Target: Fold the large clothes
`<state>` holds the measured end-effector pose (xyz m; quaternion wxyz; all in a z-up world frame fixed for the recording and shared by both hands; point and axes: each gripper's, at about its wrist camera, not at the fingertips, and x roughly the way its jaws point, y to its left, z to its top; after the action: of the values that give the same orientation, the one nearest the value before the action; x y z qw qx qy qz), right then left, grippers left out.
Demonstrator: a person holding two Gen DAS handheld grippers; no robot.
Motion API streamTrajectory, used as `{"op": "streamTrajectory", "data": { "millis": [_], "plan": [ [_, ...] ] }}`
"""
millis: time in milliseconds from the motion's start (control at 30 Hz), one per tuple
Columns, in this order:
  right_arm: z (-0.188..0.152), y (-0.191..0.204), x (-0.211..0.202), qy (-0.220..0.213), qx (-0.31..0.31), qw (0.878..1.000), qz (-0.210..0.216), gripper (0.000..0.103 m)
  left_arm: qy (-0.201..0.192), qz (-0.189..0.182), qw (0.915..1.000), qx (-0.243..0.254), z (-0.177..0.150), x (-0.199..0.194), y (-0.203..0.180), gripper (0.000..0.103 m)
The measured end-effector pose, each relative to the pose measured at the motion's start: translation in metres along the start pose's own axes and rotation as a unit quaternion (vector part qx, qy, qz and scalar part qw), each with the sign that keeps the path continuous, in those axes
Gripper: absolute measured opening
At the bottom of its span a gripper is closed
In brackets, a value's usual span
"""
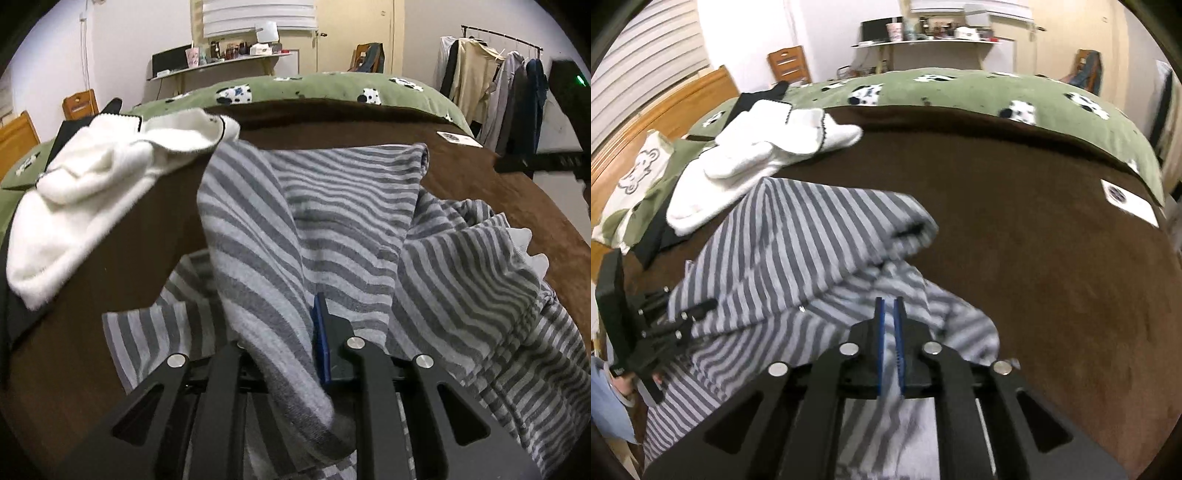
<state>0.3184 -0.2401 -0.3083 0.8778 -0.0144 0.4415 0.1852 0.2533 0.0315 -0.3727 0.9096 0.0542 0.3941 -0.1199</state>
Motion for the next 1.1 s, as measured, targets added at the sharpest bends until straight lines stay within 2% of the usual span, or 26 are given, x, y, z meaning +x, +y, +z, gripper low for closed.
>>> {"op": "streamTrajectory", "data": {
  "millis": [33, 67, 100, 133, 267, 367, 433, 700, 767, 867, 900, 933, 967, 1100],
  "plan": [
    [0.008, 0.003, 0.006, 0.004, -0.011, 1.0, 0.009, 0.026, 0.001, 0.0, 1.0, 0.0, -0.001, 0.001, 0.0, 0.018],
    [0.021, 0.006, 0.014, 0.006, -0.028, 0.999, 0.018, 0.032, 0.003, -0.001, 1.0, -0.001, -0.003, 0.002, -0.001, 0.019],
    [0.029, 0.01, 0.019, 0.007, -0.041, 0.999, 0.023, 0.042, 0.006, -0.001, 1.0, -0.001, -0.003, 0.003, -0.001, 0.019],
    [0.039, 0.013, 0.027, 0.008, -0.057, 0.998, 0.029, 0.046, 0.007, -0.001, 1.0, -0.002, -0.004, 0.004, -0.001, 0.019],
    [0.088, 0.025, 0.07, 0.023, -0.106, 0.993, 0.051, 0.046, 0.012, -0.004, 0.9998, -0.017, -0.005, 0.007, 0.002, 0.02],
    [0.111, 0.036, 0.097, 0.032, -0.135, 0.988, 0.067, 0.047, 0.015, -0.006, 0.9996, -0.025, -0.006, 0.01, 0.003, 0.02],
    [0.124, 0.044, 0.119, 0.043, -0.151, 0.984, 0.084, 0.051, 0.015, -0.005, 0.9995, -0.029, -0.007, 0.012, 0.004, 0.021],
    [0.143, 0.064, 0.177, 0.084, -0.199, 0.971, 0.104, 0.053, 0.017, -0.007, 0.9987, -0.049, -0.01, 0.014, 0.006, 0.022],
    [0.145, 0.066, 0.187, 0.095, -0.202, 0.968, 0.111, 0.057, 0.018, -0.007, 0.9985, -0.052, -0.011, 0.015, 0.006, 0.022],
    [0.144, 0.069, 0.205, 0.119, -0.204, 0.965, 0.117, 0.058, 0.018, -0.007, 0.9982, -0.057, -0.011, 0.016, 0.007, 0.022],
    [0.142, 0.069, 0.21, 0.13, -0.204, 0.963, 0.122, 0.049, 0.018, -0.008, 0.9981, -0.059, -0.011, 0.015, 0.007, 0.022],
    [0.14, 0.069, 0.216, 0.143, -0.202, 0.96, 0.131, 0.026, 0.019, -0.008, 0.9979, -0.061, -0.011, 0.016, 0.007, 0.022],
    [0.138, 0.069, 0.222, 0.158, -0.195, 0.958, 0.137, 0.017, 0.019, -0.009, 0.9977, -0.064, -0.011, 0.016, 0.008, 0.022],
    [0.13, 0.068, 0.221, 0.155, -0.19, 0.959, 0.14, 0.008, 0.019, -0.009, 0.9975, -0.067, -0.011, 0.016, 0.01, 0.025]
  ]
}}
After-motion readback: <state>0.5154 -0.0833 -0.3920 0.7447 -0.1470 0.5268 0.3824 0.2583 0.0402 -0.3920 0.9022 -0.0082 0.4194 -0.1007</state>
